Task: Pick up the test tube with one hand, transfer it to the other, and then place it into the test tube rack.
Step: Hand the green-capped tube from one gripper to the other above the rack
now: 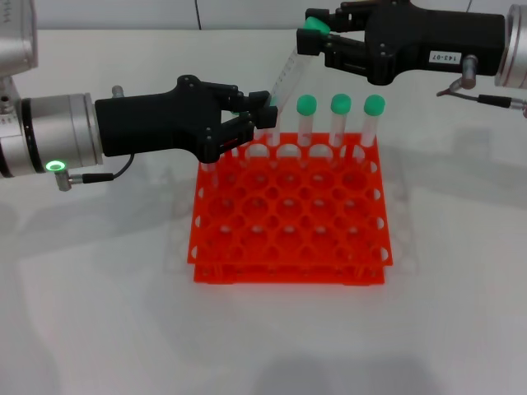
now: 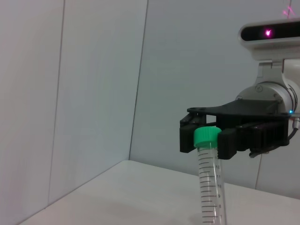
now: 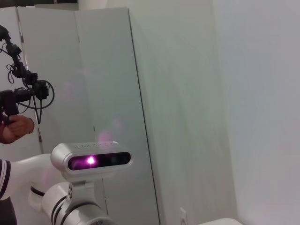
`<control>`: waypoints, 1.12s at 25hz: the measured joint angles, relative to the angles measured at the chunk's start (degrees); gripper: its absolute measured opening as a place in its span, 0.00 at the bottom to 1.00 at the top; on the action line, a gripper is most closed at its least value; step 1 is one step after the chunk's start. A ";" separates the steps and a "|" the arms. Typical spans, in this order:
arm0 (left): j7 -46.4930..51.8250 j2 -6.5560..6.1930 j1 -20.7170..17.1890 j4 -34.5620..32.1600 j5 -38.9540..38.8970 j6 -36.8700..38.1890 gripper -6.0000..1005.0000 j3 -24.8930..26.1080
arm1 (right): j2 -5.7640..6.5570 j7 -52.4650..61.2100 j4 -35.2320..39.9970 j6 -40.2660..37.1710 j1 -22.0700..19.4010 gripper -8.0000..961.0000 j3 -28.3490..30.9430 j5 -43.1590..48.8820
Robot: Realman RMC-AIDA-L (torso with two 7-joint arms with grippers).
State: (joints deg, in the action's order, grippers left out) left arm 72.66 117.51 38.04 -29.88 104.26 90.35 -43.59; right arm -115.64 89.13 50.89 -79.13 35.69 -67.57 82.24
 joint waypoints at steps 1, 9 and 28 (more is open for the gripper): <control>-0.02 0.00 0.00 0.00 -0.01 0.00 0.19 0.00 | 0.02 0.00 -0.01 0.07 0.00 0.40 -0.01 0.00; -0.05 0.00 0.13 0.00 -0.03 -0.03 0.19 0.00 | 0.10 -0.06 -0.51 0.43 0.00 0.30 -0.03 -0.15; -0.01 0.71 -0.03 -0.10 0.21 -0.10 0.24 -0.10 | 0.15 -0.05 -0.41 0.33 0.00 0.30 -0.13 0.07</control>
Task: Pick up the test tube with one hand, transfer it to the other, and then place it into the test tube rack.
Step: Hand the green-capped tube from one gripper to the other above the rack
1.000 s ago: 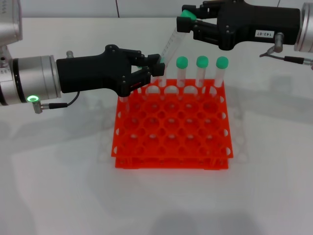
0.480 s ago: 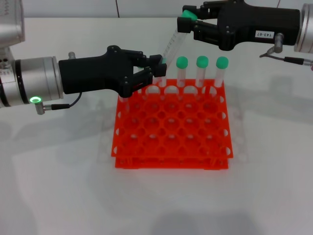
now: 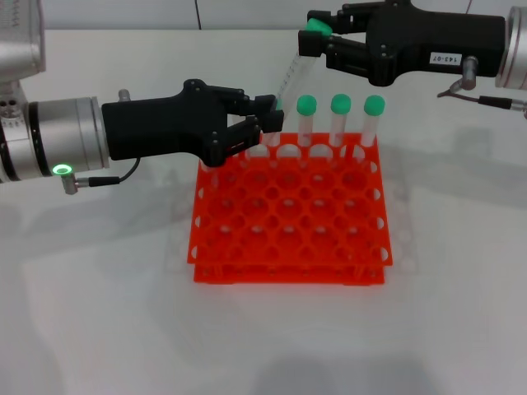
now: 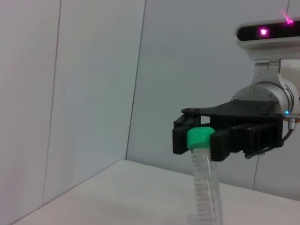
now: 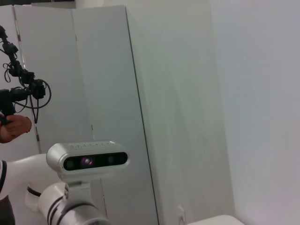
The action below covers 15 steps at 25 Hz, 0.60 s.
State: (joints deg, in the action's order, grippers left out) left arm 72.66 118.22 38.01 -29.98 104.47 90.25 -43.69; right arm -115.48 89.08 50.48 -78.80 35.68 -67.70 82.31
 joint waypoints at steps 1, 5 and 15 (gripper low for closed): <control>0.08 0.00 -0.05 0.00 -0.02 0.08 0.24 -0.01 | 0.00 0.00 -0.02 0.03 -0.01 0.30 0.01 0.04; 0.28 0.00 -0.23 0.01 -0.41 0.40 0.27 0.07 | -0.04 0.01 -0.02 -0.01 -0.07 0.30 0.02 0.04; 1.36 -0.02 -0.84 0.01 -1.01 0.75 0.47 0.43 | -0.09 0.04 0.19 -0.35 -0.41 0.29 0.03 0.04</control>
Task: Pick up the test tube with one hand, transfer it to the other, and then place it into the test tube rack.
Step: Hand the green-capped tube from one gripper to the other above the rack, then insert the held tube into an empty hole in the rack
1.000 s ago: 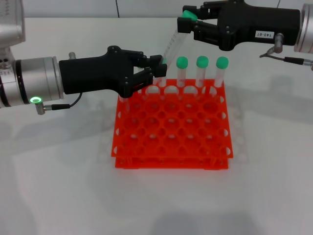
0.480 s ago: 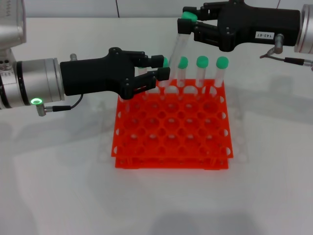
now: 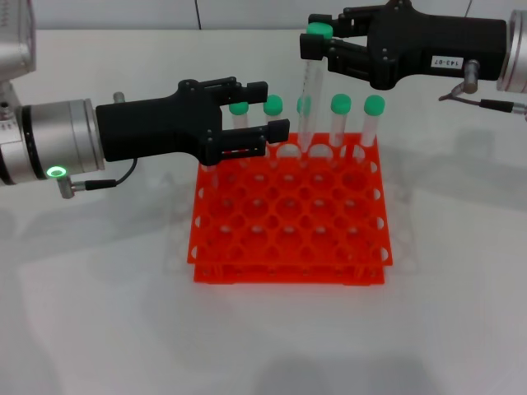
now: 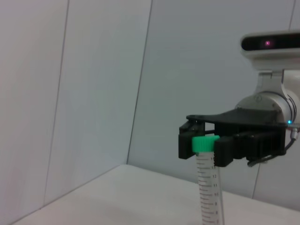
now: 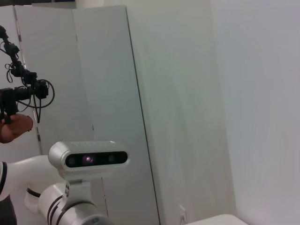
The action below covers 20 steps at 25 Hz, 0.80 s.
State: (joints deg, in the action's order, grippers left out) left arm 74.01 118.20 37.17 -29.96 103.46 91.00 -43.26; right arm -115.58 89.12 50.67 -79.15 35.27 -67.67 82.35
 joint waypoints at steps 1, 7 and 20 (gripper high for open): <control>0.17 -0.05 -0.07 -0.07 -0.33 0.26 0.52 0.00 | 0.00 0.00 0.01 -0.01 -0.02 0.29 0.00 0.00; 2.82 -1.05 -1.10 -1.24 -2.53 3.00 0.76 0.24 | -0.03 0.00 0.04 -0.04 -0.12 0.29 0.00 -0.03; 17.42 0.41 -11.26 -20.80 -2.76 9.35 0.89 0.23 | -0.24 0.00 -0.06 -0.03 -1.05 0.29 -0.01 -0.70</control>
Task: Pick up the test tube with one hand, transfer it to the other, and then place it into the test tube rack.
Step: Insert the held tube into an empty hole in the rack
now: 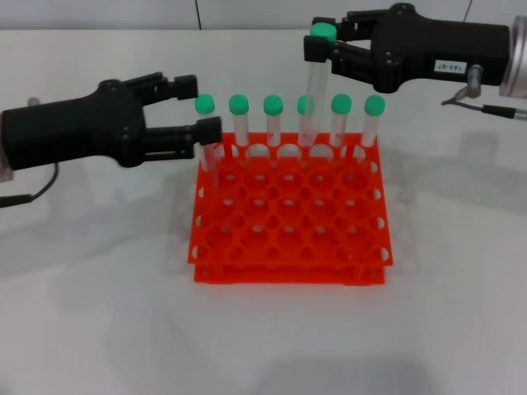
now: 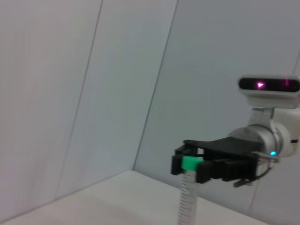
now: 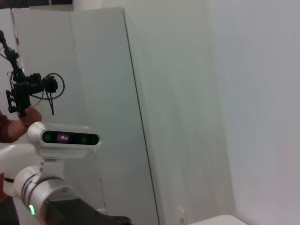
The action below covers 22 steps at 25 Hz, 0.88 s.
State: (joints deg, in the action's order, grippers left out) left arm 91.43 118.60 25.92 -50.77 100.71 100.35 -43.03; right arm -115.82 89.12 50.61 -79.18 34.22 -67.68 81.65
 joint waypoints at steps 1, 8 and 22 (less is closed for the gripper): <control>0.61 -0.04 -0.64 -0.89 -0.03 0.74 0.89 0.01 | -0.01 0.00 0.07 0.00 -0.51 0.29 0.00 -0.49; 3.19 -0.11 -7.44 -8.45 -2.93 4.65 0.89 0.06 | -0.04 -0.17 -0.01 -0.05 -2.01 0.28 -0.31 -1.66; 6.11 -1.41 -16.03 -13.22 3.20 6.82 0.89 2.44 | -0.21 -2.12 -0.25 2.43 -1.85 0.28 -5.10 -5.75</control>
State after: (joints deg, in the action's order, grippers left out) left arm 97.54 117.19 9.88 -63.98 103.91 107.17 -40.59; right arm -116.03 87.00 50.36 -76.75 32.37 -72.78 75.90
